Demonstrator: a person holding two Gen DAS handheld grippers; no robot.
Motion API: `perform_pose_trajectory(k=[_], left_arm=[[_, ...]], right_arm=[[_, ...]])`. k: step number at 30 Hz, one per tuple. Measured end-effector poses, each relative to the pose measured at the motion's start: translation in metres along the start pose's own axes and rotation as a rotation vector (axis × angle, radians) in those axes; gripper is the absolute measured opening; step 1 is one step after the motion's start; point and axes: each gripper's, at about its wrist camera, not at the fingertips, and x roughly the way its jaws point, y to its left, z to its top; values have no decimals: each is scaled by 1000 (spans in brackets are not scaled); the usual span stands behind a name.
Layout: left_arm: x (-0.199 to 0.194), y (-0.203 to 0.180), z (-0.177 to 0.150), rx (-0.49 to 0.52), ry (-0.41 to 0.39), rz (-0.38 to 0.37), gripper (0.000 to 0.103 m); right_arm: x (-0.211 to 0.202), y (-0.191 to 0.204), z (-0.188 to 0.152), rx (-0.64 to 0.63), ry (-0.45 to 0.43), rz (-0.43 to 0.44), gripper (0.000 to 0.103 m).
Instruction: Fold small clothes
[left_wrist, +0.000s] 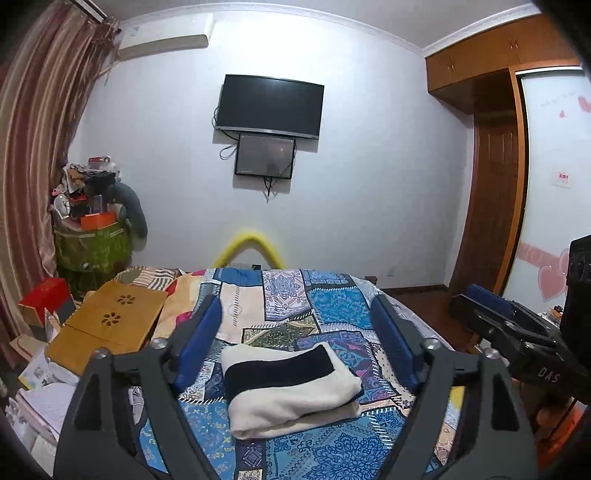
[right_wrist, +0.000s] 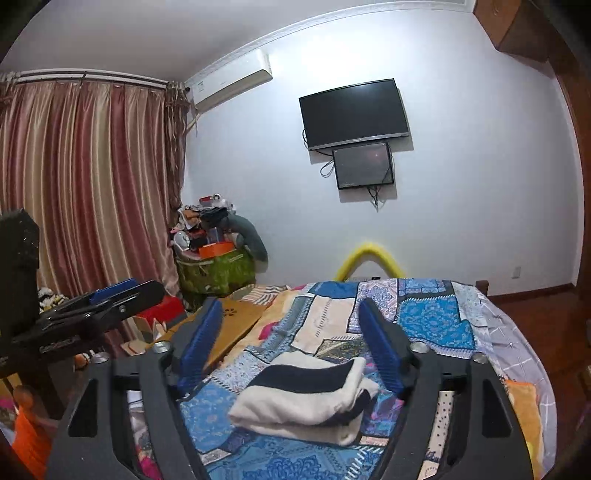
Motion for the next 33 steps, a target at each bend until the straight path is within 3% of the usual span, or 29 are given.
perform_pose_trajectory(k=[4, 8, 33], left_arm=[[-5, -2, -8, 13, -8, 33, 98], [-6, -4, -15, 16, 1, 48, 99], [-4, -6, -20, 11, 6, 36, 103]], right_arm=[[1, 0, 1, -8, 0, -28, 88], [-2, 4, -2, -12, -4, -55, 102], [-12, 7, -6, -23, 14, -104, 103]])
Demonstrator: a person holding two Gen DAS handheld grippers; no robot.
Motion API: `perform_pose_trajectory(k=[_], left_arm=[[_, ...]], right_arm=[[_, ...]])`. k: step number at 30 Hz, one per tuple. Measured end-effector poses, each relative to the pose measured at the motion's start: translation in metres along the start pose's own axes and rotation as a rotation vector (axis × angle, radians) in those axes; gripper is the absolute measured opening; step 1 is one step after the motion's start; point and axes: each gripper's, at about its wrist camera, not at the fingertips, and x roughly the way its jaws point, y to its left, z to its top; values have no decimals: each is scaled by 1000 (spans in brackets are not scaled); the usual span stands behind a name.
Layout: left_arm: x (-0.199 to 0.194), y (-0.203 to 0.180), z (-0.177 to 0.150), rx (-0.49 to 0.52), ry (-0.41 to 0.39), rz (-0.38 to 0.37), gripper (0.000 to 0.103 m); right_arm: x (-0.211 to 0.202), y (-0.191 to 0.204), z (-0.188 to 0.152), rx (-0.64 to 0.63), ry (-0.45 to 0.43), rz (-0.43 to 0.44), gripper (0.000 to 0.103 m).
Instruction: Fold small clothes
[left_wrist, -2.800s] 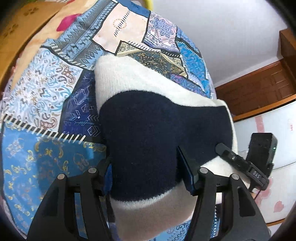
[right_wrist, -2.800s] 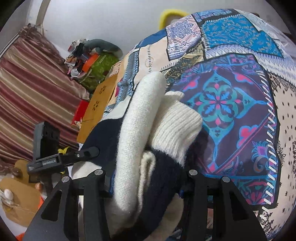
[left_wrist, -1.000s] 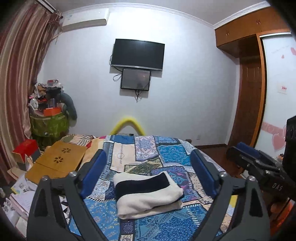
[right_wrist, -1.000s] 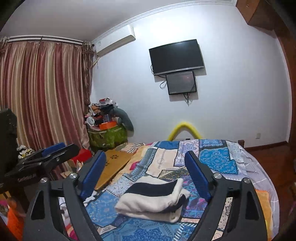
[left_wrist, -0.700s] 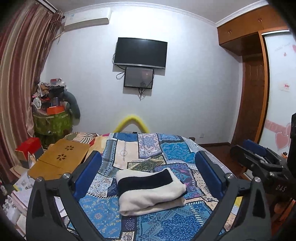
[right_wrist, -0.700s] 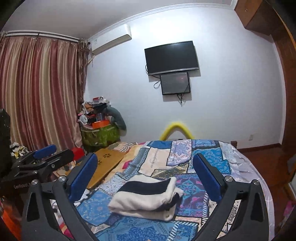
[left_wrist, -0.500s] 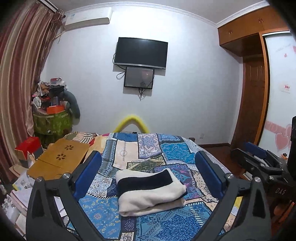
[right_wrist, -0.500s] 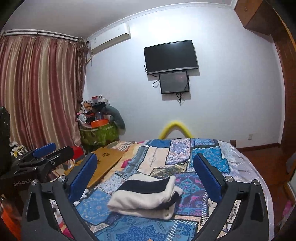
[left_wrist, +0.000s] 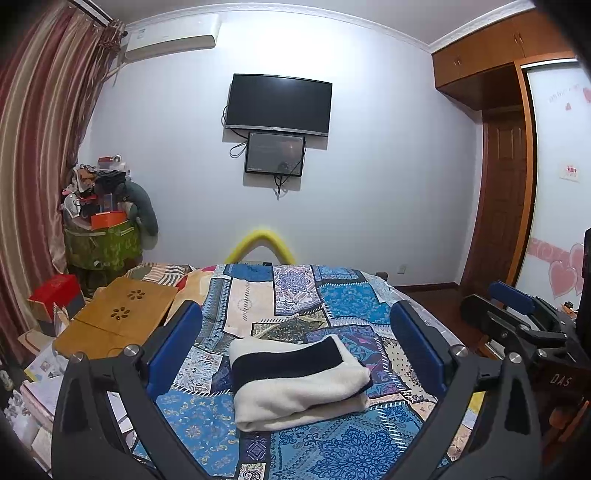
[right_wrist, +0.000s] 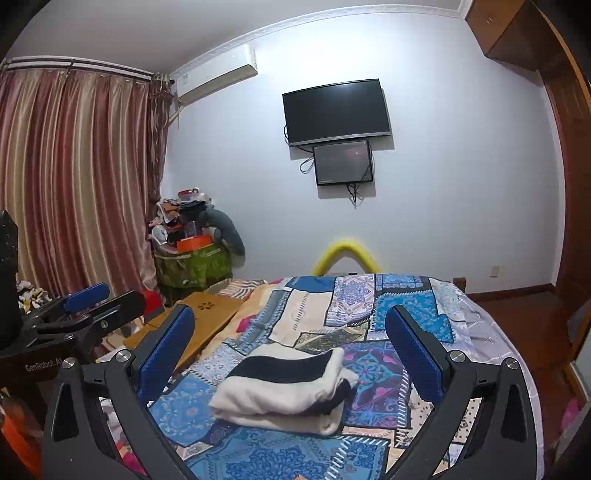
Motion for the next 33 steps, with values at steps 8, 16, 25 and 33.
perform_pose_trajectory(k=[8, 16, 25, 33], left_arm=[[0, -3, 2, 7, -2, -3, 103], [-1, -7, 3, 22, -11, -5, 103], [-2, -12, 3, 32, -13, -8, 103], [-2, -12, 4, 29, -16, -24, 103]], right_arm=[[-3, -2, 2, 2, -2, -8, 103], [-4, -3, 2, 7, -3, -13, 103], [-4, -5, 2, 10, -2, -21, 103], [-4, -3, 3, 9, 0, -25, 103]])
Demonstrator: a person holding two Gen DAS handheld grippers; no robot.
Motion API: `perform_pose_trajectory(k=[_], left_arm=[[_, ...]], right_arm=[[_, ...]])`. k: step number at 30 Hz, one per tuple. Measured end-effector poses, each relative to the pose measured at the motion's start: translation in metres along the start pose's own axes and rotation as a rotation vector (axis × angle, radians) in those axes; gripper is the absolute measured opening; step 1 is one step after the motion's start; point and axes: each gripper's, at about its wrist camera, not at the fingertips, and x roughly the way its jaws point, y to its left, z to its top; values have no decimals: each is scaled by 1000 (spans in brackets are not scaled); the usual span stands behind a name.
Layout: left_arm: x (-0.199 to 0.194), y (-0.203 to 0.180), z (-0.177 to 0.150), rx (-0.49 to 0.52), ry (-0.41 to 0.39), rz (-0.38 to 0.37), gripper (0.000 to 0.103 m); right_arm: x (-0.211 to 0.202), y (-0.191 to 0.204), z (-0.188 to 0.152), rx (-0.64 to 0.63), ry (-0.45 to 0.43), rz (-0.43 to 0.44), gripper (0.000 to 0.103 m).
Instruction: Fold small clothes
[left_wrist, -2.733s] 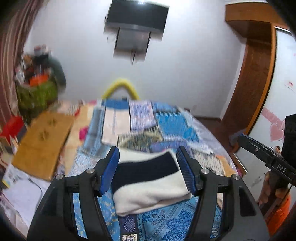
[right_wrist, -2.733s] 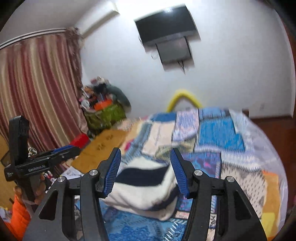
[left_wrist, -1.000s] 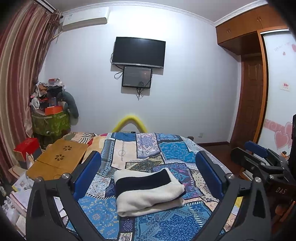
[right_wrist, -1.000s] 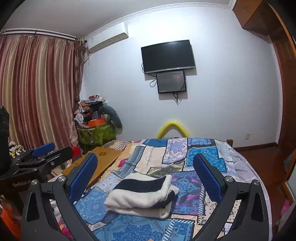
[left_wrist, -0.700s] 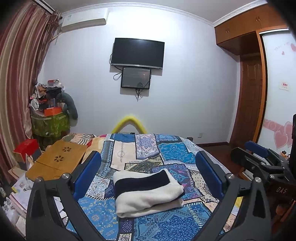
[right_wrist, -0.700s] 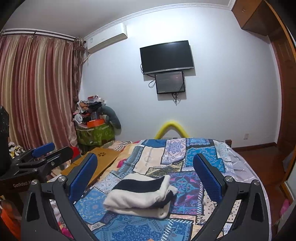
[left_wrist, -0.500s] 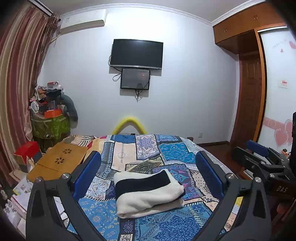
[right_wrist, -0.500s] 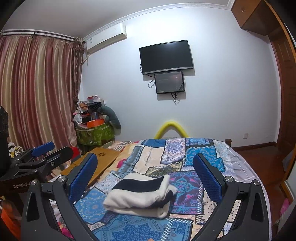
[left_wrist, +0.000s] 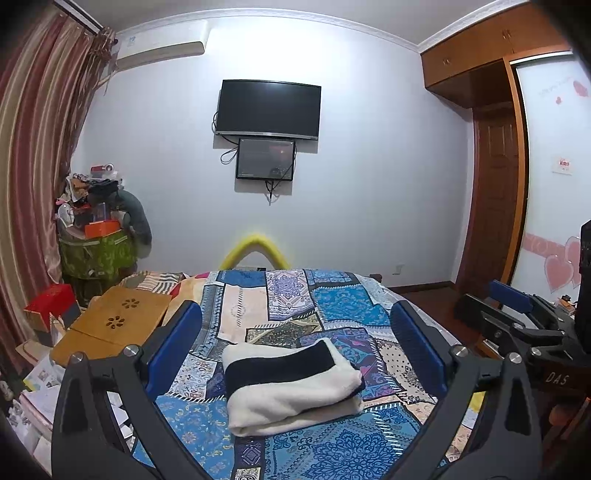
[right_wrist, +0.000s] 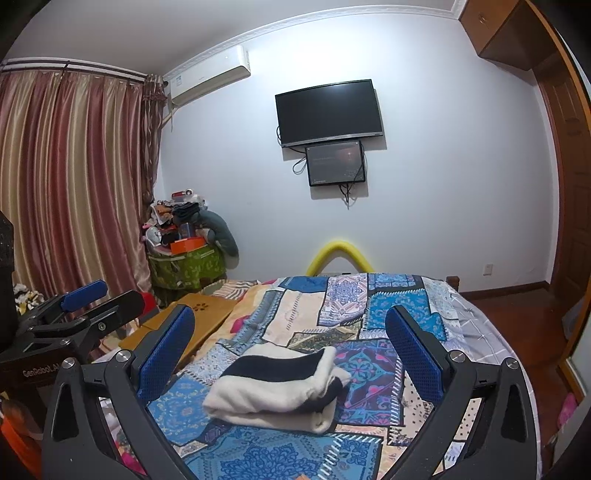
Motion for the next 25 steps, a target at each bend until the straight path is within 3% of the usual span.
perform_pose_trajectory(k=[25], left_arm=[[7, -5, 0, 15, 29, -43, 103]], right_arm=[[3, -3, -2, 12, 8, -10, 103]])
